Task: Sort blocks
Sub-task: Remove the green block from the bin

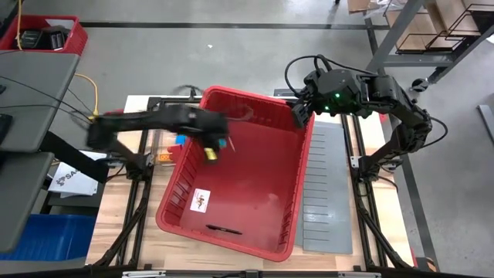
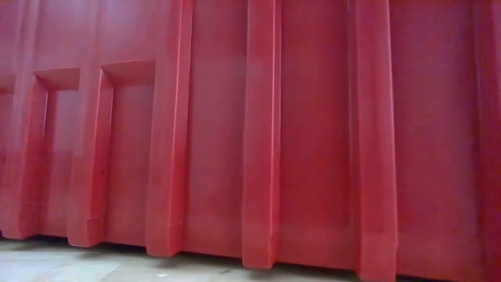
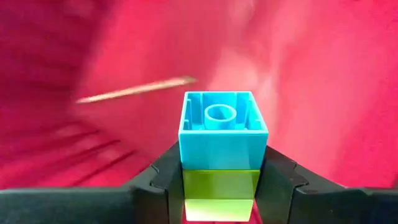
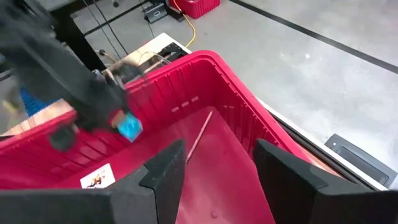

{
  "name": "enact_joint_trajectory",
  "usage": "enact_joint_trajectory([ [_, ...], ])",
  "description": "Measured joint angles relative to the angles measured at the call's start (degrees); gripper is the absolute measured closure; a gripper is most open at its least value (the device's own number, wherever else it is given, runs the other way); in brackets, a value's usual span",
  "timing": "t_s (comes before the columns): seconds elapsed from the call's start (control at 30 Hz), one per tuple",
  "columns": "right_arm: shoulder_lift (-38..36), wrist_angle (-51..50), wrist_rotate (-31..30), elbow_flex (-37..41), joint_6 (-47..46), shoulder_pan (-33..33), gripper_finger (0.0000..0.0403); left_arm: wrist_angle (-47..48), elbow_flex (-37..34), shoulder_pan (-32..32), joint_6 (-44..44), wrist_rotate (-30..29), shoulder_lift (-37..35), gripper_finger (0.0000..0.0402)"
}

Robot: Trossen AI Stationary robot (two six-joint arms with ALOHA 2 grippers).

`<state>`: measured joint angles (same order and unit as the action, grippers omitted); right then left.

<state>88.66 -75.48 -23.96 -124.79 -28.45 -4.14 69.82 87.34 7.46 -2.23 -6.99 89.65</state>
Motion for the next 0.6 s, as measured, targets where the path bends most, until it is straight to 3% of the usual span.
enact_joint_trajectory([
  [0.13, -0.02, 0.99, 0.01, 0.00, -0.20, 0.00, 0.0217, 1.07, -3.26, -1.68, -10.92, -11.87, -11.80, 0.0271],
  [0.3, 0.13, 3.26, 0.02, 0.00, -1.06, 0.00, 0.0217, 4.80, -10.98, 0.84, -25.18, -22.34, -22.01, 0.0271],
  [0.4, 0.22, 3.52, 0.04, 0.00, -3.23, 0.00, 0.0217, 7.40, -17.15, 4.36, -33.54, -23.53, -26.60, 0.0271],
  [0.6, 0.77, 3.49, 0.04, 0.00, -6.12, 0.00, 0.0217, 6.12, -29.43, 11.76, -42.17, -19.93, -31.54, 0.0271],
])
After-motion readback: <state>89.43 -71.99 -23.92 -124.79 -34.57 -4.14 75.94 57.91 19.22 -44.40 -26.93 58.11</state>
